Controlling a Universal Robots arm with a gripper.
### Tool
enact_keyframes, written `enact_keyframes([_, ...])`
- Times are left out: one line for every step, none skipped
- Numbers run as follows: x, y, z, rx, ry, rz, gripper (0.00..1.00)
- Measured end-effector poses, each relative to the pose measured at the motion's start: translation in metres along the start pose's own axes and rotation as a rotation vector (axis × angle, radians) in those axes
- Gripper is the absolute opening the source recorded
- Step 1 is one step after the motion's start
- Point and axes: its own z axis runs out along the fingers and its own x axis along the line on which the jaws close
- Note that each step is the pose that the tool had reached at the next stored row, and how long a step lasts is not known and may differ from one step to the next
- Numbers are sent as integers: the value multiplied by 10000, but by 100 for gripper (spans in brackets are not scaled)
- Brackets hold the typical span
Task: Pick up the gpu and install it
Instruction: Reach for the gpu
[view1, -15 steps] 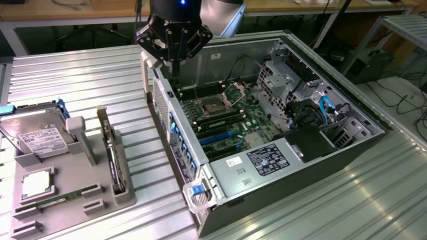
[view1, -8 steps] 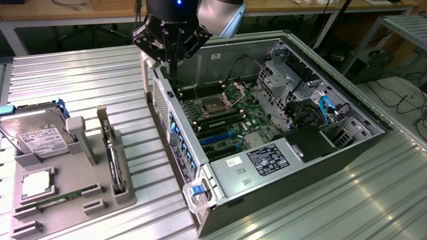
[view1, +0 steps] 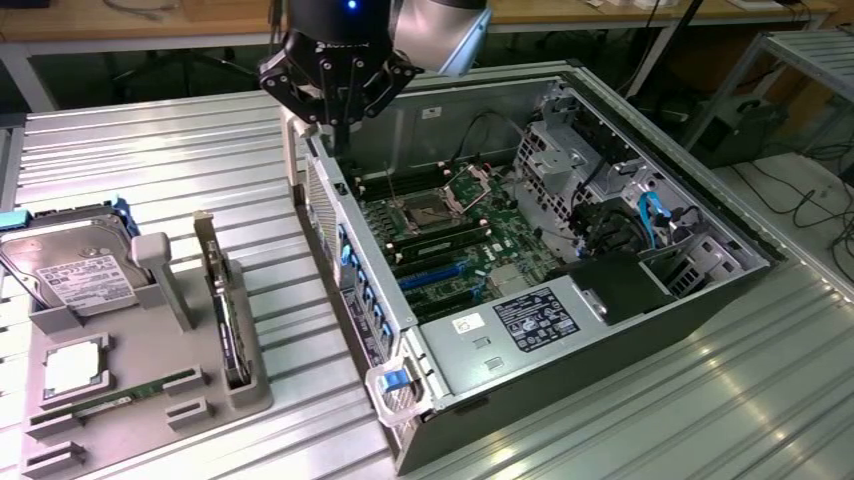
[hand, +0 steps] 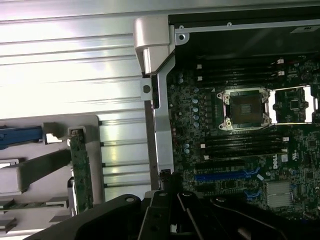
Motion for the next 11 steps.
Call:
enact_keyframes([6, -1, 0, 0, 0, 0, 11])
enact_keyframes([12, -1, 0, 0, 0, 0, 11])
enact_keyframes([18, -2, -1, 0, 0, -1, 11])
enact_keyframes([24, -2, -1, 0, 0, 0, 11])
enact_keyframes([30, -3, -1, 0, 0, -1, 11])
enact_keyframes([35, -4, -1, 0, 0, -1, 11])
enact_keyframes([41, -4, -1, 0, 0, -1, 11])
enact_keyframes([46, -5, -1, 0, 0, -1, 11])
enact_keyframes([51, -5, -2, 1, 0, -2, 11])
enact_keyframes([57, -6, -2, 0, 0, -1, 11])
enact_keyframes([63, -7, -2, 1, 0, -2, 11])
